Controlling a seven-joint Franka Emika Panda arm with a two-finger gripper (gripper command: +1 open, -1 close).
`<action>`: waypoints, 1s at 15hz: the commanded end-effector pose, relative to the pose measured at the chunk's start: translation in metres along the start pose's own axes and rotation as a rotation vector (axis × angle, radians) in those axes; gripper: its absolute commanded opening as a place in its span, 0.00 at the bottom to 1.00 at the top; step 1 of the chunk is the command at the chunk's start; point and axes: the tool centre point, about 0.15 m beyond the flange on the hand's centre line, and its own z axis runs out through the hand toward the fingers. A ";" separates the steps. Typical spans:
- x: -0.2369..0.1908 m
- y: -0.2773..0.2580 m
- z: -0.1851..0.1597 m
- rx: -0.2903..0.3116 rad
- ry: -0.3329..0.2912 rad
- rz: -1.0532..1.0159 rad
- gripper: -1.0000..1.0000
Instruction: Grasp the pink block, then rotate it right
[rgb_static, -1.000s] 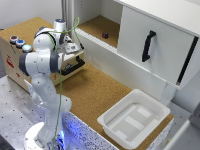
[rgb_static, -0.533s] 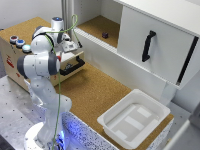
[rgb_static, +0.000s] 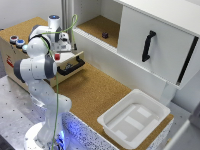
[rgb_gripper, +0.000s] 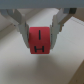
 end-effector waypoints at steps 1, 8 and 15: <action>-0.009 0.011 -0.009 0.046 0.078 0.295 0.00; -0.005 0.004 0.013 -0.023 0.046 0.554 0.00; 0.023 -0.002 0.053 0.035 0.027 0.596 0.00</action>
